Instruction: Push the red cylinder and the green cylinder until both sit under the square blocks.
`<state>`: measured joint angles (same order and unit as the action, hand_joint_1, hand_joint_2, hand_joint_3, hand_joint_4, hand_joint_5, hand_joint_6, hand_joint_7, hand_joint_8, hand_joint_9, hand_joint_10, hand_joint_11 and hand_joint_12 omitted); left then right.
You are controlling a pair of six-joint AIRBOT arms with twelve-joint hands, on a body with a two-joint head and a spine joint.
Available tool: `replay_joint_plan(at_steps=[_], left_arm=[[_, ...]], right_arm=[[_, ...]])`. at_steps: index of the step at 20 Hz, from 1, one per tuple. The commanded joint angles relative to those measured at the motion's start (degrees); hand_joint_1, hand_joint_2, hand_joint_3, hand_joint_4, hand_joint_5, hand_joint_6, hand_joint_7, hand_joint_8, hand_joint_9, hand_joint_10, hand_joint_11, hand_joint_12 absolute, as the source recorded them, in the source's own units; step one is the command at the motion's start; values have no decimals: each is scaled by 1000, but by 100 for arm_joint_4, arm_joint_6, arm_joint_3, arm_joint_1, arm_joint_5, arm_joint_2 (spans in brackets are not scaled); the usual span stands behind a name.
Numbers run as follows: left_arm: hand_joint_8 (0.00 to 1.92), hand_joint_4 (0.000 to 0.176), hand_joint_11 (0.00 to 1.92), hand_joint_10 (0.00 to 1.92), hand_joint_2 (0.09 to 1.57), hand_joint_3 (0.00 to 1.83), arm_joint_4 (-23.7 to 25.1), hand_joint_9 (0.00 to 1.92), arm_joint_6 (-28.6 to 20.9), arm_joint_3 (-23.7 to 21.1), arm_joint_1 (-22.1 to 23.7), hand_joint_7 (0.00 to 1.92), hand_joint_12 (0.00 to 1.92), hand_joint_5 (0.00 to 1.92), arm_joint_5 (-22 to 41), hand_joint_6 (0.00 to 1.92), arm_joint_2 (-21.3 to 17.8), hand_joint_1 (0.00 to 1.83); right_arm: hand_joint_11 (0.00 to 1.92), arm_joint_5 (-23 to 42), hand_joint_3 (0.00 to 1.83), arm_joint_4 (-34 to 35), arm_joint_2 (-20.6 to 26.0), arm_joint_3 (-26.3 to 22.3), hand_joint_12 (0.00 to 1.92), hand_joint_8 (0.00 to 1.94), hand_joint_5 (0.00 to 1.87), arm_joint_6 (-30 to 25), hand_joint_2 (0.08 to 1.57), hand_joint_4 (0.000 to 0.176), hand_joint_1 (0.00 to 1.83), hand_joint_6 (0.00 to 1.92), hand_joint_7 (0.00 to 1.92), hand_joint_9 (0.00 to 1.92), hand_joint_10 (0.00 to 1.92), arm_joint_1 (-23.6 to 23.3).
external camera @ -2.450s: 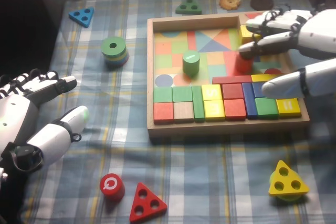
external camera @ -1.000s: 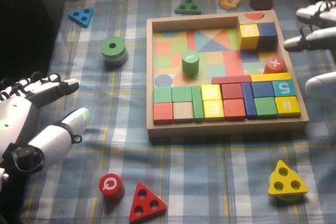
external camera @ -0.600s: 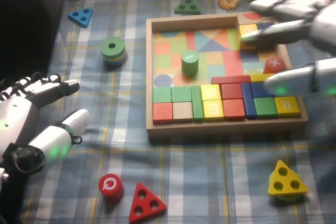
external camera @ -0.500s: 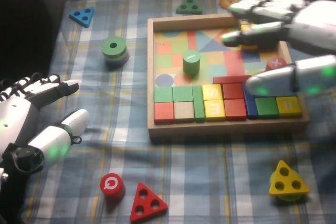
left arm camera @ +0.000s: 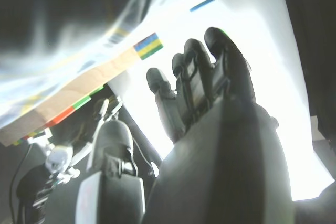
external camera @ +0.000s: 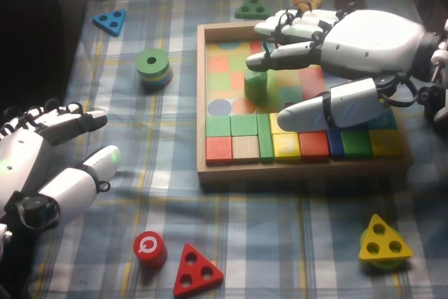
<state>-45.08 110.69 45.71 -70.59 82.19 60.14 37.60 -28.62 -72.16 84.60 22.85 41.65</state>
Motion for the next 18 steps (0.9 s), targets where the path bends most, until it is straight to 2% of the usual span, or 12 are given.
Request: replay_joint_plan(at_steps=[1,3,5,6,9,11,13,14,15,16,17,18], left_arm=[[0,29,0,1,1266,1,275,316,-54,44,43,389,367,657,619,4,24,399],[0,38,0,0,1265,0,278,313,-61,41,43,387,327,659,620,2,30,380],[2,52,0,5,1258,0,284,292,-61,43,43,371,227,654,629,1,29,378],[3,61,0,6,1250,0,284,297,-61,48,46,380,241,659,632,1,27,407],[7,31,0,11,1257,0,282,323,-61,39,43,414,331,686,633,7,23,412],[2,43,0,8,1270,3,276,327,-61,35,40,410,350,673,636,0,24,371],[0,36,0,3,1267,1,274,306,-61,32,38,391,308,663,633,1,24,382],[0,38,0,3,1265,0,269,304,-61,33,35,387,299,657,635,0,24,386],[1,34,0,7,1264,0,250,317,-61,36,33,393,349,660,637,1,24,405],[1,37,0,8,1267,0,233,325,-61,36,30,395,404,664,639,2,21,411],[3,29,0,9,1259,0,218,329,-61,27,10,403,425,682,649,8,10,461],[3,19,0,9,1257,0,217,331,-61,14,-9,403,432,690,657,9,-1,465]], right_arm=[[0,532,8,211,-17,30,0,0,328,-35,1004,78,0,10,0,0,0,-91],[0,448,6,185,-83,104,0,0,335,-35,1003,87,0,11,0,0,0,-91],[0,353,0,135,-91,125,0,0,340,-35,984,109,0,10,0,0,0,-91],[0,276,0,71,-84,123,0,0,351,-35,977,94,0,14,0,0,0,-91],[0,145,0,-84,-51,78,0,0,371,-39,963,105,0,16,0,0,0,-91],[0,14,0,-231,83,-32,0,0,378,-57,972,89,0,15,0,0,0,-91],[0,-95,8,-331,272,-159,0,0,368,-57,995,107,0,7,0,0,0,-91],[0,-149,10,-355,418,-251,0,0,355,-57,1002,92,0,1,0,0,0,-91],[0,-184,7,-354,543,-324,0,0,382,-57,998,56,0,12,0,0,0,-89],[0,-210,5,-345,645,-382,0,0,396,-57,995,60,0,16,0,0,0,-78],[0,-225,0,-322,742,-444,0,0,395,-57,973,84,0,14,0,0,0,-56],[0,-238,0,-319,817,-508,0,0,391,-57,976,80,0,10,0,0,0,-44]])
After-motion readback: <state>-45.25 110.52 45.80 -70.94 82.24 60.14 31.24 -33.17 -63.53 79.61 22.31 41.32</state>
